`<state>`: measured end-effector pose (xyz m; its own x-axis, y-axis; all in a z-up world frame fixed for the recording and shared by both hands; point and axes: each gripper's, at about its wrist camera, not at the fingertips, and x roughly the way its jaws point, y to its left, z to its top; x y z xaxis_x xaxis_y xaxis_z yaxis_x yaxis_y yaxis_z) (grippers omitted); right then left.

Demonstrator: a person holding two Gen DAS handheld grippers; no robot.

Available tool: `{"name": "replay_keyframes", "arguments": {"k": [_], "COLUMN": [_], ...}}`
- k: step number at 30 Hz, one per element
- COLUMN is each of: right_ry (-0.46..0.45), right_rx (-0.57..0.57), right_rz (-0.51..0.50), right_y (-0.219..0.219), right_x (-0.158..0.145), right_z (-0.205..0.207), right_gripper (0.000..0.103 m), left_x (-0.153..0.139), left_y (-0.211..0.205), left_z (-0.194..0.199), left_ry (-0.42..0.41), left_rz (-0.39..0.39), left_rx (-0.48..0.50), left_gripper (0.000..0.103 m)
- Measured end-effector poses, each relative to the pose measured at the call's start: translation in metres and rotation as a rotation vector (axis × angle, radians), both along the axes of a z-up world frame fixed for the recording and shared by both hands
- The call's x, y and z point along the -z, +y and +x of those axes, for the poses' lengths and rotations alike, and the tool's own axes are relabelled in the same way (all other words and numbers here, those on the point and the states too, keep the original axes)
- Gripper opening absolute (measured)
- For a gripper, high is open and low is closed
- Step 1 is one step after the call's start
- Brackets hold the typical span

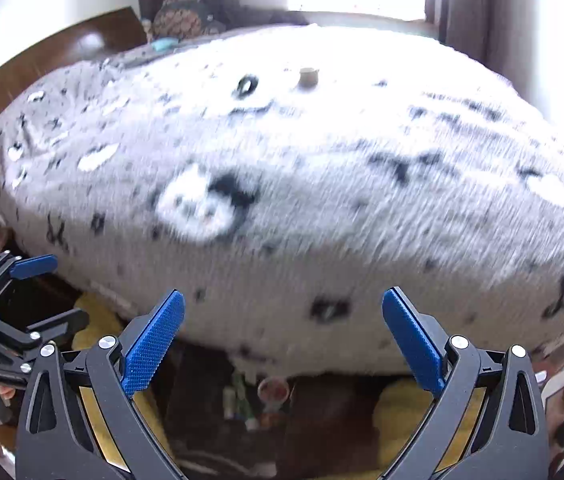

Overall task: Collect trash
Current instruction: 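Raise both open tools back over the bed toward the spool and tape, then grasp the black thread spool with the left tool while the right tool grasps the white tape roll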

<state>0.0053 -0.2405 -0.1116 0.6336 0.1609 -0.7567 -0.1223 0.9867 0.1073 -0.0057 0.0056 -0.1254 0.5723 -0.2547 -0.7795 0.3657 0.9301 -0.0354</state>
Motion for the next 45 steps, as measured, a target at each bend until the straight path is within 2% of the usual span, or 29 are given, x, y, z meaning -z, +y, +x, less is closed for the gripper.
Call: {"name": "replay_keyframes", "arguments": {"k": [9, 13, 27, 38, 43, 45], "right_ry": [-0.04, -0.021, 0.019, -0.01, -0.005, 0.002], "right_rx": [0.028, 0.032, 0.063, 0.052, 0.038, 0.033], "right_rz": [-0.031, -0.04, -0.062, -0.065, -0.058, -0.066], "right_y": [-0.008, -0.009, -0.016, -0.008, 0.002, 0.006], "right_x": [-0.025, -0.024, -0.006, -0.007, -0.001, 0.003], "right_z": [0.05, 0.078, 0.185, 0.285, 0.328, 0.344], "right_gripper": [0.099, 0.099, 0.099, 0.098, 0.094, 0.091], "left_x": [-0.027, -0.022, -0.011, -0.009, -0.008, -0.004], "left_y": [0.003, 0.001, -0.026, -0.062, -0.076, -0.081], "left_z": [0.05, 0.08, 0.191, 0.284, 0.315, 0.327], "left_ry": [-0.061, -0.05, -0.047, -0.045, -0.026, -0.014], "left_rz": [0.015, 0.004, 0.042, 0.04, 0.019, 0.023], "left_rx": [-0.039, -0.049, -0.084, -0.074, -0.083, -0.084], "left_gripper": [0.095, 0.095, 0.095, 0.094, 0.086, 0.079]}}
